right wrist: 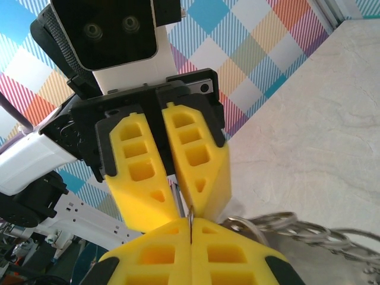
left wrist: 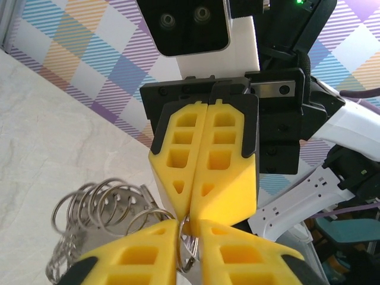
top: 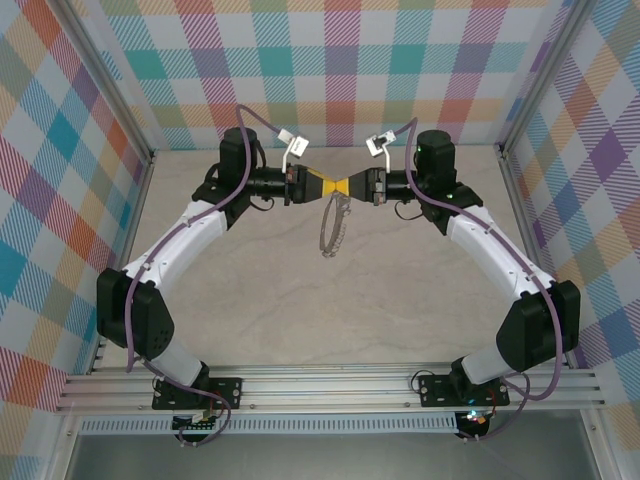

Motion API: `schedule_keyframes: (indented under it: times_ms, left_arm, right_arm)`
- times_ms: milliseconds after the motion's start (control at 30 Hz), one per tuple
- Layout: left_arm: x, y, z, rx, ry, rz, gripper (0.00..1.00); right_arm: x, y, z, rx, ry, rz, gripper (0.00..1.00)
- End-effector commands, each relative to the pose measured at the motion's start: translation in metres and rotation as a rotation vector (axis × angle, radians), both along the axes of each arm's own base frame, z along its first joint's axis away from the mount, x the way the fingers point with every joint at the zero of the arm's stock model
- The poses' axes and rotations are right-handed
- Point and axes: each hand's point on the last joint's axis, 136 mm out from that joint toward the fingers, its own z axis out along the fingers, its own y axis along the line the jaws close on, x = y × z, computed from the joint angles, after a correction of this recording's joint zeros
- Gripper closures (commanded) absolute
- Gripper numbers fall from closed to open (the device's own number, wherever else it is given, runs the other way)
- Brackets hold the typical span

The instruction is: Put the keys on the keyring

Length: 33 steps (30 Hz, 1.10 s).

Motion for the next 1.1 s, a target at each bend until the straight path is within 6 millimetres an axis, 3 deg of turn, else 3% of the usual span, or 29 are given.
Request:
schedule_keyframes:
  times_ms: [0,133,167,233,300,467,567,800,1067]
  left_arm:
    - [-0.005,-0.006,0.009,-0.024,-0.04,-0.035,0.95]
    - [-0.005,-0.01,0.009,-0.027,-0.039,-0.028,1.0]
    - [-0.003,-0.011,0.01,-0.032,-0.04,-0.017,1.0]
    - [0.003,-0.009,0.01,-0.04,-0.036,0.027,1.0]
    - [0.005,-0.008,0.012,-0.058,-0.04,0.056,1.0]
    - [0.005,-0.006,0.02,-0.105,-0.044,0.073,1.0]
    - [0.003,-0.005,0.027,-0.13,-0.048,0.075,1.0]
    - [-0.006,-0.002,0.043,-0.17,-0.071,0.066,1.0]
    - [-0.01,-0.001,0.053,-0.184,-0.083,0.065,1.0]
  right_arm:
    - [-0.002,-0.001,0.008,0.026,-0.041,0.022,1.0]
    - [-0.002,-0.002,0.01,0.028,-0.039,0.01,1.0]
    - [-0.001,-0.003,0.012,0.026,-0.037,-0.004,0.95]
    - [0.001,-0.01,0.015,0.028,-0.041,-0.039,0.75]
    - [0.003,-0.022,0.018,0.033,-0.047,-0.089,0.65]
    - [0.001,-0.049,0.019,0.055,-0.05,-0.181,0.59]
    - [-0.006,-0.053,0.014,0.058,-0.05,-0.205,0.56]
    - [-0.007,-0.052,-0.002,0.07,-0.019,-0.217,0.44]
    - [-0.017,-0.025,-0.003,0.066,-0.04,-0.157,0.36]
